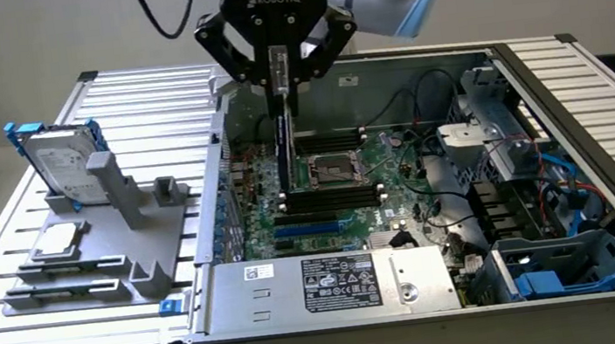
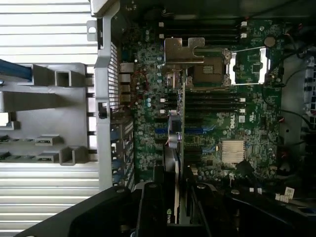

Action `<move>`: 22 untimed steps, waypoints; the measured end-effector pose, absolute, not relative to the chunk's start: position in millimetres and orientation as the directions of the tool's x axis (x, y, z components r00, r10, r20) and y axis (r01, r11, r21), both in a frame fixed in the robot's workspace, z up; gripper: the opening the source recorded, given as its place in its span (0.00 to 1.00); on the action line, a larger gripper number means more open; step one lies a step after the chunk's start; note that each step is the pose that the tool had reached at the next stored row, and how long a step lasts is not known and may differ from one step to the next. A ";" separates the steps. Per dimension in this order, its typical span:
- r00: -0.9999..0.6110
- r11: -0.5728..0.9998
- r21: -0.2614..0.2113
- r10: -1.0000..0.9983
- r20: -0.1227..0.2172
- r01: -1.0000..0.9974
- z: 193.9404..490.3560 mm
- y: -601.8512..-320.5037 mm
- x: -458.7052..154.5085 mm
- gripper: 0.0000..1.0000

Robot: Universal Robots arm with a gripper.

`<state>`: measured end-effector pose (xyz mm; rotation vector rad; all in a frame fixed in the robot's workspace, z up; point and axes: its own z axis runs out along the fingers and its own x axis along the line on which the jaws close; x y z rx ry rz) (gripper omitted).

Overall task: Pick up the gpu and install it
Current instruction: 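Pick up the gpu and move the gpu toward the slot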

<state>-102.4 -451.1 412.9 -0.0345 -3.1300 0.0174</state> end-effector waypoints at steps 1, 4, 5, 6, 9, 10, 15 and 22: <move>-1.000 1.000 -0.012 0.022 0.011 0.022 411.1 -451.0 -97.9 0.26; -1.000 1.000 -0.012 0.022 0.011 0.022 405.6 -449.9 -84.0 0.26; -1.000 1.000 -0.012 0.022 0.011 0.022 403.7 -449.3 -79.4 0.26; -1.000 1.000 -0.012 0.022 0.011 0.022 401.9 -448.5 -74.9 0.26; -1.000 1.000 -0.012 0.022 0.011 0.022 396.5 -446.1 -61.4 0.26; -1.000 1.000 -0.013 0.022 0.011 0.022 394.8 -444.9 -56.9 0.26; -1.000 1.000 -0.013 0.022 0.011 0.022 385.6 -433.4 -40.7 0.26; -1.000 1.000 -0.012 0.022 0.011 0.022 382.2 -429.6 -39.0 0.26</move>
